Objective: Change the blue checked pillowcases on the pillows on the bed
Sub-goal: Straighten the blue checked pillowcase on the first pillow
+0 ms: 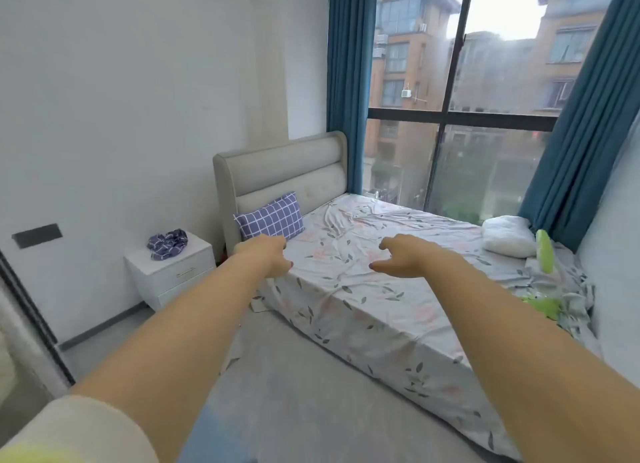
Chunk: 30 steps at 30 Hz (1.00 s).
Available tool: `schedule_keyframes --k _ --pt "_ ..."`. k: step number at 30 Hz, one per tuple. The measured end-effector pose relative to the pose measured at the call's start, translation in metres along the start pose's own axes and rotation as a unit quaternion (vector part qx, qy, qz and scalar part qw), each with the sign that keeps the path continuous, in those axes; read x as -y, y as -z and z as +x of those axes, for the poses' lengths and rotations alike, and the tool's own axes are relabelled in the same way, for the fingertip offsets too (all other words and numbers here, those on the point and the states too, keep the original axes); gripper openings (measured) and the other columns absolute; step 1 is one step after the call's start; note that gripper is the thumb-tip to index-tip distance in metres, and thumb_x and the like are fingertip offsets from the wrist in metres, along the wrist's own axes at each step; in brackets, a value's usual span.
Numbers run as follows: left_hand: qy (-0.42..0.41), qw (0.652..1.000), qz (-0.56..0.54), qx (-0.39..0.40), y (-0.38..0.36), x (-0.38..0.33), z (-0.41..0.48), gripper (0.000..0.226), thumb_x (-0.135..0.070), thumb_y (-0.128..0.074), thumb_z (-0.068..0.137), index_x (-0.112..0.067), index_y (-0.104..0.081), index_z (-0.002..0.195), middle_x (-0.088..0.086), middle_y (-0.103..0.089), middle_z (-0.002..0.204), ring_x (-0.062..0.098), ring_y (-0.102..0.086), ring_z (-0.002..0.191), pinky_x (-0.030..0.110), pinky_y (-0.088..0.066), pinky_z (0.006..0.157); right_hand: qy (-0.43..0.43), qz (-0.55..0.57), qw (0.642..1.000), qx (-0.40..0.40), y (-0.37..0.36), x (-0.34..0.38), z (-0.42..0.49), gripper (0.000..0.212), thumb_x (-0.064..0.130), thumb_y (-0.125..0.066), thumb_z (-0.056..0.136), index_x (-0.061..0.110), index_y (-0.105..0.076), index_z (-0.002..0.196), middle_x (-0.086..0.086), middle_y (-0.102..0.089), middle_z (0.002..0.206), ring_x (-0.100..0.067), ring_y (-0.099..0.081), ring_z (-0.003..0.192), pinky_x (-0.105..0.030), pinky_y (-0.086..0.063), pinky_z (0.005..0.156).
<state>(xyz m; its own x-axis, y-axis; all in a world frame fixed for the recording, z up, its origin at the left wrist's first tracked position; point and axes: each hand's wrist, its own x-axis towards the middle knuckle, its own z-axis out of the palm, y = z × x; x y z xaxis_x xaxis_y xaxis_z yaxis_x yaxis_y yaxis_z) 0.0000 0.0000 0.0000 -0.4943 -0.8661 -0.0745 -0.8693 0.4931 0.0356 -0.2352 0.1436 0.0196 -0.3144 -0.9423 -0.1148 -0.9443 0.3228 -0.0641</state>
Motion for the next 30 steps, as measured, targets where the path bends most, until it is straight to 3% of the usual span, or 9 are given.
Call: schedule_keyframes --k 7,12,21,30 --pt "0.024 0.998 0.038 0.050 -0.015 0.038 0.110 0.034 -0.044 -0.049 0.093 -0.022 -0.050 0.118 0.004 -0.056 0.122 0.027 -0.054 0.106 0.045 -0.049 0.094 0.011 0.005 0.999 0.040 -0.009 0.008 0.127 0.065 0.058 -0.049 0.092 0.019 -0.040 0.144 -0.004 -0.044 0.147 -0.026 -0.043 0.132 -0.046 -0.040 0.104" --pt "0.031 0.992 0.058 0.105 -0.033 0.031 0.199 0.039 -0.047 -0.049 0.096 -0.023 -0.049 0.126 0.003 -0.053 0.123 0.025 -0.053 0.111 0.041 -0.049 0.093 0.024 -0.021 0.996 0.080 -0.018 -0.021 0.229 0.064 0.056 -0.049 0.093 0.017 -0.041 0.143 -0.007 -0.044 0.146 -0.027 -0.043 0.132 -0.043 -0.040 0.105" --pt "0.084 0.991 0.005 0.102 -0.019 0.018 0.367 0.045 -0.049 -0.050 0.094 -0.022 -0.045 0.131 0.003 -0.053 0.128 0.027 -0.054 0.112 0.044 -0.048 0.095 0.081 -0.053 0.993 0.064 0.020 -0.057 0.432 0.060 0.055 -0.048 0.093 0.018 -0.045 0.140 -0.004 -0.049 0.142 -0.026 -0.048 0.127 -0.043 -0.043 0.101" --pt "0.120 0.989 -0.035 0.077 -0.013 0.070 0.477 0.051 -0.048 -0.052 0.093 -0.021 -0.044 0.136 0.004 -0.055 0.130 0.027 -0.054 0.116 0.042 -0.047 0.097 0.165 -0.063 0.981 0.080 0.008 0.000 0.588 0.060 0.052 -0.049 0.092 0.017 -0.044 0.140 -0.005 -0.051 0.140 -0.027 -0.050 0.124 -0.040 -0.044 0.099"
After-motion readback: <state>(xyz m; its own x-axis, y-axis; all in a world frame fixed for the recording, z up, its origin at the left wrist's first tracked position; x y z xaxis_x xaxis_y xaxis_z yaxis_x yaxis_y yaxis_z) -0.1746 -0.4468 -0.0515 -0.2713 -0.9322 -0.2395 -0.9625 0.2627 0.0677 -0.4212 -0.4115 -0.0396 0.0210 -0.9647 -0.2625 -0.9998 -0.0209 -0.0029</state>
